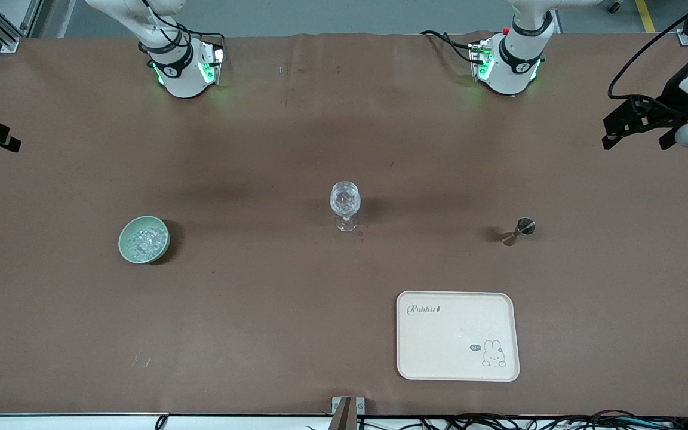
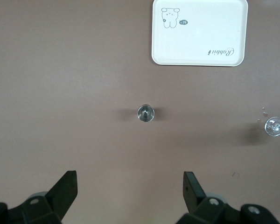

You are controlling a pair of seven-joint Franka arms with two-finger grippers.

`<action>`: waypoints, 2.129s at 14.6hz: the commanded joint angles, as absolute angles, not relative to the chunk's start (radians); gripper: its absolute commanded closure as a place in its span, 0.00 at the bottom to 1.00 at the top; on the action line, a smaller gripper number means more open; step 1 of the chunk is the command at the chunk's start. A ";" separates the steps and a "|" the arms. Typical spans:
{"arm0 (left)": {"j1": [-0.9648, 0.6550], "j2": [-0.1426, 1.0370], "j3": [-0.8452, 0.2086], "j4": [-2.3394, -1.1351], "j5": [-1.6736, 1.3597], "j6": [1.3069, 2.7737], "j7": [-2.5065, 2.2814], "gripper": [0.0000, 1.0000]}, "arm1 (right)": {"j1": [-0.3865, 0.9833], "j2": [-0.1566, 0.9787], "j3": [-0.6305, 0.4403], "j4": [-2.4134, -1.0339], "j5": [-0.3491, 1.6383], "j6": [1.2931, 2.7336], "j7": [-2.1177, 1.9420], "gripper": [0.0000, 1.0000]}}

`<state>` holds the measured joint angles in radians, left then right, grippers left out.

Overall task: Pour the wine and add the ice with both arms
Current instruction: 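Reach the right gripper to the ice bowl while the left gripper reaches the jigger, then grasp an ice cube with the right gripper while the left gripper lifts the jigger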

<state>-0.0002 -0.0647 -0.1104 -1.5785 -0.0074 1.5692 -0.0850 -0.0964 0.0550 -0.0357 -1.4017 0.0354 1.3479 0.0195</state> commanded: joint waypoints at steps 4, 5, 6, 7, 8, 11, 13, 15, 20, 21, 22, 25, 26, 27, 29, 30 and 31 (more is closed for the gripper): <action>0.003 -0.043 -0.109 -1.540 -0.006 1.552 -0.089 0.00 | -0.107 0.029 -0.029 -1.422 0.037 1.344 0.009 0.00; 0.006 -0.026 -0.106 -1.537 -0.006 1.554 -0.089 0.00 | -0.107 0.029 -0.029 -1.422 0.037 1.344 0.009 0.00; 0.024 0.000 -0.095 -1.516 -0.006 1.554 -0.084 0.00 | -0.107 0.028 -0.029 -1.422 0.037 1.344 0.009 0.00; 0.040 0.024 -0.094 -1.496 -0.006 1.555 -0.075 0.00 | -0.107 0.029 -0.029 -1.422 0.037 1.344 0.009 0.00; 0.064 0.046 -0.094 -1.488 -0.008 1.557 -0.072 0.00 | -0.107 0.029 -0.029 -1.422 0.037 1.344 0.008 0.00; 0.116 0.113 -0.094 -1.488 -0.015 1.565 -0.071 0.00 | -0.101 0.031 -0.026 -1.431 0.038 1.357 0.011 0.00; 0.130 0.150 -0.094 -1.486 -0.021 1.566 -0.112 0.00 | -0.084 0.058 -0.025 -1.445 0.041 1.359 0.008 0.00; 0.182 0.202 -0.094 -1.488 -0.058 1.566 -0.168 0.00 | -0.072 0.095 -0.025 -1.518 0.041 1.457 0.009 0.00; 0.320 0.391 -0.094 -1.497 -0.283 1.565 -0.245 0.03 | -0.048 0.113 -0.025 -1.849 0.040 1.861 0.008 0.00; 0.328 0.428 -0.094 -1.497 -0.308 1.565 -0.296 0.04 | -0.045 0.121 -0.025 -1.908 0.040 1.944 0.008 0.00; 0.328 0.461 -0.094 -1.497 -0.322 1.565 -0.352 0.05 | -0.043 0.130 -0.025 -1.958 0.040 2.021 0.008 0.00; 0.340 0.573 -0.094 -1.500 -0.399 1.563 -0.468 0.05 | -0.029 0.178 -0.026 -2.044 0.038 2.166 0.006 0.00; 0.347 0.604 -0.094 -1.503 -0.422 1.563 -0.469 0.05 | -0.025 0.192 -0.025 -2.084 0.038 2.221 0.008 0.02; 0.350 0.636 -0.094 -1.505 -0.460 1.563 -0.471 0.05 | -0.014 0.211 -0.026 -2.109 0.038 2.262 0.008 0.03; 0.363 0.692 -0.094 -1.509 -0.523 1.563 -0.495 0.07 | 0.000 0.235 -0.026 -2.135 0.038 2.322 0.006 0.04; 0.362 0.710 -0.094 -1.512 -0.553 1.563 -0.505 0.07 | -0.002 0.251 -0.026 -2.135 0.037 2.335 0.006 0.05; 0.362 0.728 -0.094 -1.514 -0.580 1.563 -0.506 0.09 | -0.002 0.270 -0.026 -2.135 0.035 2.359 0.006 0.06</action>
<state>0.3538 0.6974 -0.0879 -1.5259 -0.5271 1.5746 -0.4785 -0.0039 0.2615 -0.0230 -2.1170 0.0368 2.3199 0.0139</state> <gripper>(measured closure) 0.070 0.048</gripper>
